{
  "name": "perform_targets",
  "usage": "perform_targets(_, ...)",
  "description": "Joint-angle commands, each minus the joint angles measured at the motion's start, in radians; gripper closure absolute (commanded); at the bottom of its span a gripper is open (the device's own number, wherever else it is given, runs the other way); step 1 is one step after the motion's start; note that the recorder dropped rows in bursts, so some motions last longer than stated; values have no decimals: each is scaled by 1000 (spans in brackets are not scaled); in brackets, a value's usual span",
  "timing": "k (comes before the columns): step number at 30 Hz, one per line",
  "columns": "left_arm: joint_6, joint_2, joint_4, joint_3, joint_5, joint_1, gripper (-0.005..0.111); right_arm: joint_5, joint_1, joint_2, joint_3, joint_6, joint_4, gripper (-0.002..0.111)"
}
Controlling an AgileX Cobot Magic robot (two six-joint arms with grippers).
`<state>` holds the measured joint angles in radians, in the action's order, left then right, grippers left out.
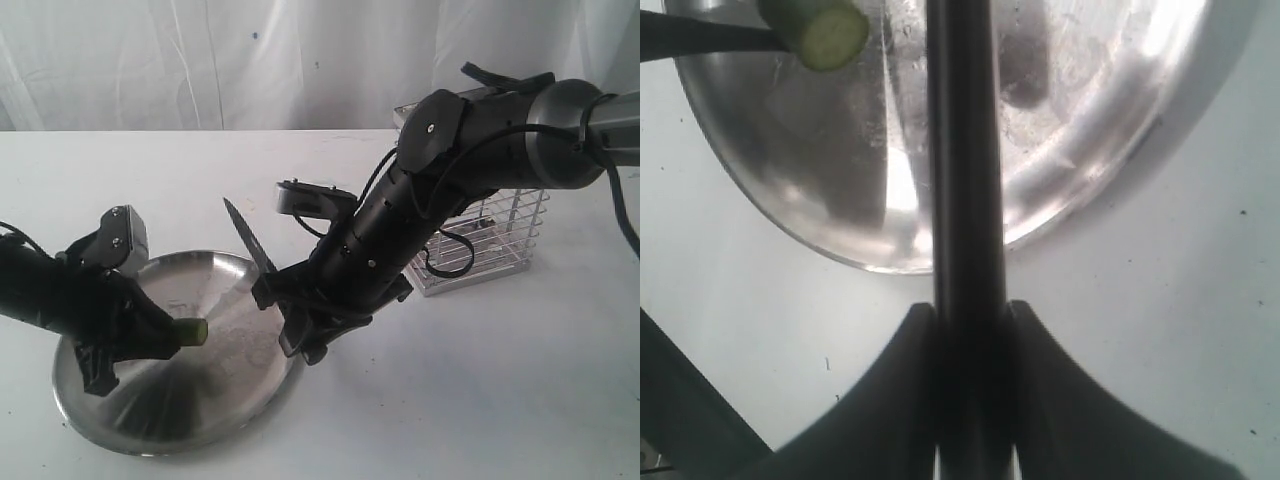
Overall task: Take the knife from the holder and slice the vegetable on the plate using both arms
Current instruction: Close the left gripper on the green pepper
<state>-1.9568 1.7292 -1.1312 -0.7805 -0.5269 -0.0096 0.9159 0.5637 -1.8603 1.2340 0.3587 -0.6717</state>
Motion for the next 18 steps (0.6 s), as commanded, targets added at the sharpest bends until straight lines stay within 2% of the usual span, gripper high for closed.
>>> perform_targets(1, -25, -8, -85, 0, 114, -3, 107, -35, -7, 15, -3, -23, -9, 108)
perform_targets(3, 92, -8, -85, 0, 185, -3, 107, -64, -7, 15, -3, -23, -9, 108)
perform_targets(5, 138, -8, -85, 0, 212, -3, 107, -71, -7, 15, -3, -25, -9, 108)
perform_targets(8, 193, -8, -83, 0, 204, -3, 107, -76, -7, 15, -3, -52, -6, 108)
perform_targets(14, 447, -8, 2, 0, 103, -7, 107, -91, -7, 13, -3, -73, -6, 108)
perform_targets(18, 615, -8, 89, 0, 142, -38, 107, -80, -2, 13, -3, -73, -4, 108)
